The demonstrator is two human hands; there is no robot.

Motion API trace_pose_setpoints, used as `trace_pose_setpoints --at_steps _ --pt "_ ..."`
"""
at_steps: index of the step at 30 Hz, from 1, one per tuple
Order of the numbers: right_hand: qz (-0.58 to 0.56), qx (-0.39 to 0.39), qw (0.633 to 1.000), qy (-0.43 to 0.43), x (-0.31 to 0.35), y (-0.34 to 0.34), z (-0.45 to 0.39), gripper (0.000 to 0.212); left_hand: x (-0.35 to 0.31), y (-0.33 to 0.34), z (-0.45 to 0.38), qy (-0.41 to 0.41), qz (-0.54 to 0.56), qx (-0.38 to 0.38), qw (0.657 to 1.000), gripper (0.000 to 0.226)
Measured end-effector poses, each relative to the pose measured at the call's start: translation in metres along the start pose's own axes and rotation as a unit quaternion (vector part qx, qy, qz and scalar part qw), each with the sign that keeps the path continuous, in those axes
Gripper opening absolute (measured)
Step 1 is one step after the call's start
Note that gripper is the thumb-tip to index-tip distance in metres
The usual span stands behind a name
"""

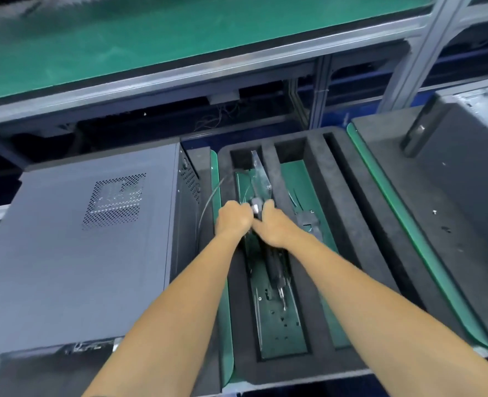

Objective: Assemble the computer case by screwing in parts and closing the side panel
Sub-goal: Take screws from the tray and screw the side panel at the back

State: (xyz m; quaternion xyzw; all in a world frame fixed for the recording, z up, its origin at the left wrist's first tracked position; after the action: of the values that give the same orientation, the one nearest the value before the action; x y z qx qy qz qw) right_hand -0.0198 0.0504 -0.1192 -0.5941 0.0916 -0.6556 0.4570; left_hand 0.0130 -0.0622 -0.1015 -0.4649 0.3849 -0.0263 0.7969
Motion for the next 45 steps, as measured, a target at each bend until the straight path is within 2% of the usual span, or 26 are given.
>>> trace_pose_setpoints --at_steps 2,5,7,11,13,16,19,21,24,26,27,28,29,30,31,33,34,35,37,38,39,40,41,42,43,45 --pt "-0.027 -0.018 0.999 -0.014 0.007 -0.021 -0.002 0.034 -0.001 0.007 0.007 -0.036 0.1 0.051 0.993 0.05" --pt "-0.073 -0.041 0.996 -0.02 0.014 -0.041 -0.004 0.032 -0.008 0.023 0.032 -0.062 0.235 0.196 0.95 0.075" --pt "-0.089 -0.06 0.994 -0.022 0.017 -0.049 -0.005 0.039 -0.013 0.027 0.042 -0.05 0.272 0.245 0.929 0.077" --pt "-0.171 -0.107 0.979 0.004 0.018 -0.06 -0.01 0.032 -0.01 0.036 0.058 -0.037 0.292 0.306 0.906 0.077" --pt "-0.206 -0.133 0.969 0.014 0.02 -0.064 -0.01 0.034 -0.006 0.035 0.061 -0.025 0.294 0.277 0.915 0.073" --pt "-0.271 -0.183 0.945 0.022 0.022 -0.064 -0.01 0.041 -0.012 0.021 0.061 0.018 0.28 0.151 0.948 0.054" --pt "-0.37 -0.127 0.918 0.065 0.028 -0.046 -0.011 0.031 -0.02 0.013 0.061 0.065 0.2 0.072 0.975 0.048" --pt "-0.404 -0.099 0.906 0.085 0.03 -0.039 -0.011 0.03 -0.026 0.015 0.064 0.097 0.173 0.082 0.977 0.05" --pt "-0.399 -0.133 0.904 0.079 0.025 -0.048 -0.01 0.025 -0.039 0.013 0.075 0.142 0.167 0.118 0.969 0.052" --pt "-0.381 -0.177 0.905 0.065 0.019 -0.059 -0.008 0.026 -0.043 0.012 0.081 0.157 0.078 0.16 0.971 0.052" --pt "-0.378 -0.197 0.903 0.058 0.016 -0.064 -0.006 0.027 -0.044 0.011 0.086 0.171 -0.023 0.173 0.97 0.048" --pt "-0.387 -0.208 0.897 0.053 0.013 -0.069 -0.005 0.027 -0.043 0.01 0.093 0.198 -0.143 0.183 0.952 0.04" --pt "-0.399 -0.212 0.891 0.047 0.011 -0.073 -0.005 0.028 -0.046 0.008 0.105 0.238 -0.247 0.207 0.916 0.034" --pt "-0.411 -0.214 0.885 0.039 0.012 -0.078 -0.004 0.029 -0.051 0.007 0.12 0.292 -0.298 0.258 0.872 0.031" --pt "-0.419 -0.218 0.881 0.033 0.014 -0.081 -0.003 0.031 -0.055 0.007 0.136 0.325 -0.294 0.346 0.83 0.031" --pt "-0.437 -0.233 0.868 0.026 0.017 -0.086 0.0 0.031 -0.064 -0.015 0.164 0.307 -0.187 0.556 0.749 0.033" --pt "-0.452 -0.239 0.859 0.019 0.019 -0.088 0.002 0.029 -0.074 -0.037 0.169 0.299 -0.102 0.622 0.717 0.032" --pt "-0.471 -0.241 0.849 0.006 0.02 -0.09 0.003 0.031 -0.087 -0.061 0.165 0.301 -0.001 0.645 0.702 0.031" --pt "-0.508 -0.237 0.828 -0.012 0.022 -0.092 0.006 0.036 -0.108 -0.094 0.133 0.26 0.23 0.596 0.724 0.034" --pt "-0.521 -0.239 0.819 -0.013 0.022 -0.092 0.008 0.035 -0.109 -0.096 0.111 0.205 0.316 0.536 0.755 0.036" --pt "-0.531 -0.243 0.811 -0.008 0.02 -0.092 0.01 0.034 -0.101 -0.088 0.088 0.155 0.346 0.451 0.808 0.037" --pt "-0.54 -0.245 0.805 0.001 0.018 -0.091 0.011 0.035 -0.088 -0.074 0.067 0.117 0.31 0.35 0.876 0.035" --pt "-0.545 -0.245 0.802 0.012 0.018 -0.091 0.013 0.036 -0.07 -0.058 0.053 0.087 0.22 0.248 0.939 0.031" --pt "-0.548 -0.244 0.8 0.018 0.018 -0.091 0.015 0.036 -0.052 -0.041 0.045 0.063 0.126 0.185 0.973 0.024" --pt "-0.555 -0.243 0.795 0.022 0.018 -0.091 0.015 0.035 -0.037 -0.025 0.044 0.051 0.059 0.156 0.985 0.021" --pt "-0.588 -0.247 0.769 0.031 0.014 -0.094 0.017 0.032 -0.011 0.005 0.049 0.066 -0.025 0.171 0.983 0.03"
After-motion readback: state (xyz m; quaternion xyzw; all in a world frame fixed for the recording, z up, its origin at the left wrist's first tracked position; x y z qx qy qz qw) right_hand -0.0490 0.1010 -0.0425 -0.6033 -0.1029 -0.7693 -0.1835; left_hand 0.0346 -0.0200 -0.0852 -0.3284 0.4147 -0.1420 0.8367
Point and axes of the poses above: each hand's wrist, its own z-axis away from the middle knuckle, its own y-axis out of the palm, x = y × z, the point moved 8 cm from there along -z, towards the middle knuckle, and after that the axes turned 10 degrees about -x, right-handed, at the moved point
